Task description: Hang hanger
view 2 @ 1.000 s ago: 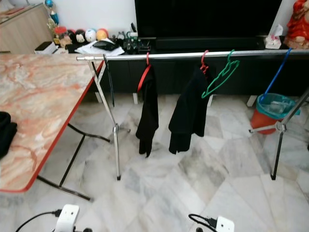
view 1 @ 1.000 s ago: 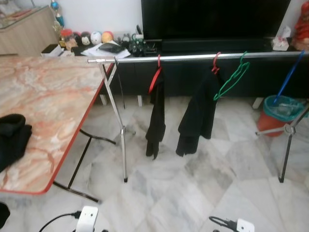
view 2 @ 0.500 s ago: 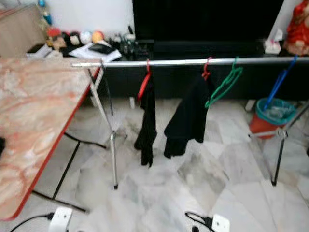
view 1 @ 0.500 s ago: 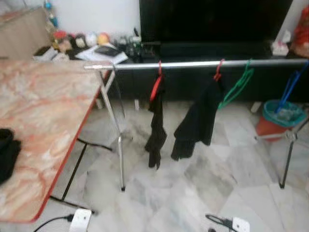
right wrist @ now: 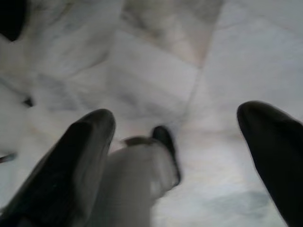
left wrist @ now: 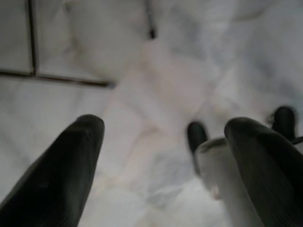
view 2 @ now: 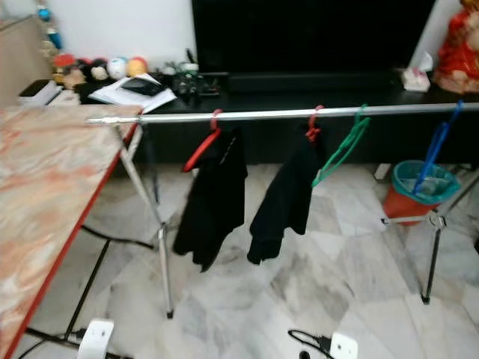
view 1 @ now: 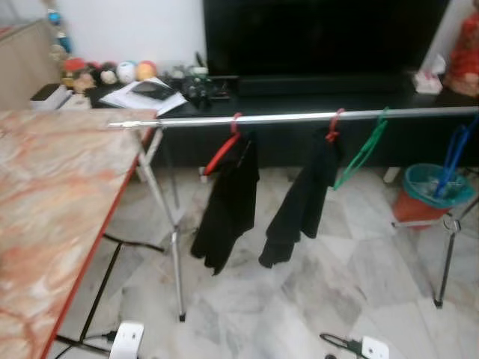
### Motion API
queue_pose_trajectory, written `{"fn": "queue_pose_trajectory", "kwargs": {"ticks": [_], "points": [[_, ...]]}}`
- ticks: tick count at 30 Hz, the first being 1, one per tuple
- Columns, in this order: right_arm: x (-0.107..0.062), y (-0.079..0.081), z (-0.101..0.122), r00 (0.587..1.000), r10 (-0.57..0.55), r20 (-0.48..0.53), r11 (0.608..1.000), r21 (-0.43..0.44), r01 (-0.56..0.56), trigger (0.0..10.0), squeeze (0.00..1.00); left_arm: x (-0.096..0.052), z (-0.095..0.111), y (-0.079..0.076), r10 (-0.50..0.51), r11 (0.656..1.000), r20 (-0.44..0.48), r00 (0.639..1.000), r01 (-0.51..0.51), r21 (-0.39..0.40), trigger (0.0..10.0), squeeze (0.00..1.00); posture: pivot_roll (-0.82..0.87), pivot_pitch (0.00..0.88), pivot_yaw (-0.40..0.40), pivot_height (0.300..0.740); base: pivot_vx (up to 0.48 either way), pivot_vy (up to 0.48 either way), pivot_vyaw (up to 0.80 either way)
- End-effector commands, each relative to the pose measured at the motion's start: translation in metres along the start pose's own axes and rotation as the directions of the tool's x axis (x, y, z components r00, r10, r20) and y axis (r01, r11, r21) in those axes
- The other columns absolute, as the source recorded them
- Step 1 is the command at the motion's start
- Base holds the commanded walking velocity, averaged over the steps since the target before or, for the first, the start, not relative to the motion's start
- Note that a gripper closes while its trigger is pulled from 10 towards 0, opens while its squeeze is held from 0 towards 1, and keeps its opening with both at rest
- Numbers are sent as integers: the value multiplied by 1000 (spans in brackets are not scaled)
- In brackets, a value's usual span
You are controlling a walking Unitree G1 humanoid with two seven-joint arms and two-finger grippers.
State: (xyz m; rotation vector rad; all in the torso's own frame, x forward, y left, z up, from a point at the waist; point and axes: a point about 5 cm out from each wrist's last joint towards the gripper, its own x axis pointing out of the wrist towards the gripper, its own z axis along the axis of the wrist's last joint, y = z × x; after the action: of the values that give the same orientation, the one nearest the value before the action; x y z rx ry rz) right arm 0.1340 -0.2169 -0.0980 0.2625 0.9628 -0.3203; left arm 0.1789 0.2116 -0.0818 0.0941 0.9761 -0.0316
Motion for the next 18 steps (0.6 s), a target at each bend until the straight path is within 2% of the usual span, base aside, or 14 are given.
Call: {"fn": "queue_pose_trajectory", "kwargs": {"ticks": [1, 5, 18], "points": [[1, 4, 3, 1000, 9, 4, 1000, 1, -9, 10000, 0, -1, -3, 3, 6, 1000, -11, 1000, -6, 16, 10000, 0, 5, 0, 34, 740, 307, 0, 0], [1, 4, 3, 1000, 8, 4, 1000, 1, -8, 10000, 0, -1, -3, 2, 7, 1000, -12, 1000, -6, 20, 10000, 0, 4, 0, 35, 740, 279, 0, 0], [1, 4, 3, 1000, 10, 14, 1000, 15, -10, 10000, 0, 0, -3, -2, 9, 999, -15, 1000, -8, 38, 10000, 0, 6, 0, 33, 740, 0, 0, 0]]}}
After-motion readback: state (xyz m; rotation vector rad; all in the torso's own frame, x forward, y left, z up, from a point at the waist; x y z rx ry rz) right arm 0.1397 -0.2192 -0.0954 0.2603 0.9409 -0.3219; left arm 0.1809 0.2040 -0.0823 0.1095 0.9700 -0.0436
